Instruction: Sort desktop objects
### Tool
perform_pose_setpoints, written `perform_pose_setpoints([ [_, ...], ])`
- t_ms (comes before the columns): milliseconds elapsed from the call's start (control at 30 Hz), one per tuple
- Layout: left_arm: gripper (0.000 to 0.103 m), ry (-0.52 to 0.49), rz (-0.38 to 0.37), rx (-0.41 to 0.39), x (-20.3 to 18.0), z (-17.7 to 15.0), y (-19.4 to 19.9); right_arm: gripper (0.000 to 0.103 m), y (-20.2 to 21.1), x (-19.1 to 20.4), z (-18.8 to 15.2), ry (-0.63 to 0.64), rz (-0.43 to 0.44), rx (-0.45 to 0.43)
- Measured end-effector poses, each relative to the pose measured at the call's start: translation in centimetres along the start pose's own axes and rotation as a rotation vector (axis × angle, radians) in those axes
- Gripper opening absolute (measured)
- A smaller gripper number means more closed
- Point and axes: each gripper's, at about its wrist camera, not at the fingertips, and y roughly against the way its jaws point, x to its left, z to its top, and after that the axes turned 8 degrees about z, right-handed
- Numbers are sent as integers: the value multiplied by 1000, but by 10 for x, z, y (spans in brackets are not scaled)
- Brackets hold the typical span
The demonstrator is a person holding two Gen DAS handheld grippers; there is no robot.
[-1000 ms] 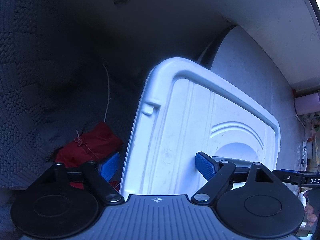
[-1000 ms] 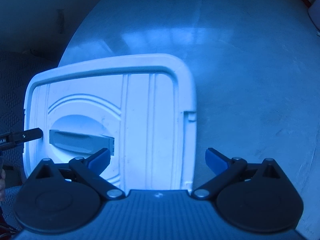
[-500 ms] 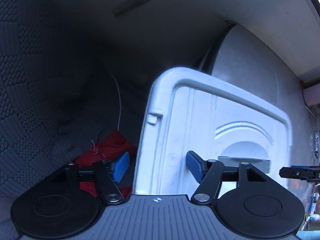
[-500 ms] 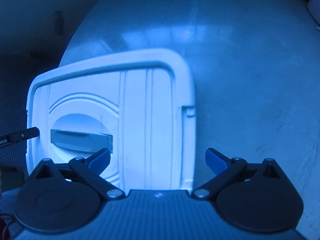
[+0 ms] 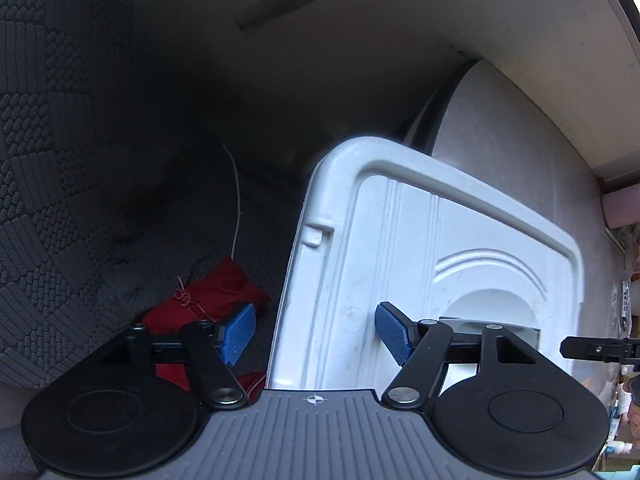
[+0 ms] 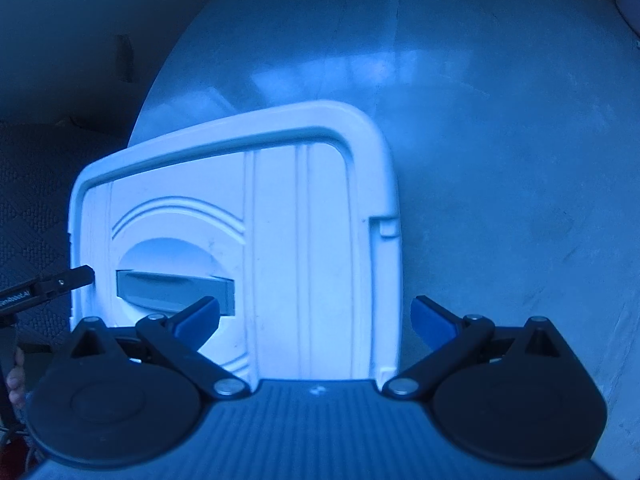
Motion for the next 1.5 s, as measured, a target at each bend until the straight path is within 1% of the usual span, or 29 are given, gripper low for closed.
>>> perform_pose_setpoints([
  [67,70,6,2,2,1,0,-2,102,5,-5,-1,-14,18,5],
  [267,70,12,6,4,2,1,-3,102,9,-19,1,-70,147,-2],
  [333,70,15,5,3,2,1,-3,101,8,-24,2,-86,203,-3],
  [400,70,22,1,3,3,1,-3,83,6,-28,2,-98,273,-1],
  [433,70,28,-3,3,4,1,-3,69,5,-29,1,-99,307,1],
  [567,71,45,-4,10,9,1,-2,63,2,-32,0,-96,340,5],
  [600,78,61,0,17,11,1,-3,62,2,-33,0,-98,343,5],
  [633,87,79,6,27,14,2,-5,61,2,-33,0,-101,345,5],
  [667,91,103,13,41,18,2,-8,61,2,-33,0,-105,346,7],
  [700,97,125,4,50,21,3,-11,61,2,-32,1,-105,345,9],
  [733,98,147,-30,62,25,3,-15,61,2,-31,2,-103,343,12],
  [833,98,186,-172,101,25,2,-28,61,-1,-27,3,-98,342,20],
  [867,101,181,-195,98,23,1,-30,61,-1,-26,3,-97,342,22],
  [900,102,169,-196,79,20,0,-31,61,-2,-26,4,-97,343,22],
  [967,100,160,-212,48,20,0,-31,61,-1,-26,5,-99,344,20],
  [1033,96,160,-219,42,22,1,-28,61,2,-33,5,-98,345,18],
  [1133,92,132,-217,22,20,0,-21,61,4,-33,3,-92,343,9],
  [1267,91,130,-204,2,13,-2,-12,61,6,-33,1,-77,349,0],
  [1333,91,124,-199,-12,5,-2,-2,61,9,-32,2,-61,348,-14],
  [1367,91,121,-201,-18,5,-8,6,61,11,-31,2,-53,348,-20],
  [1433,91,126,-211,-35,23,-5,18,61,15,-29,2,-43,350,-32],
  [1500,91,132,-213,-56,27,-17,40,61,20,-27,3,-43,357,-43],
])
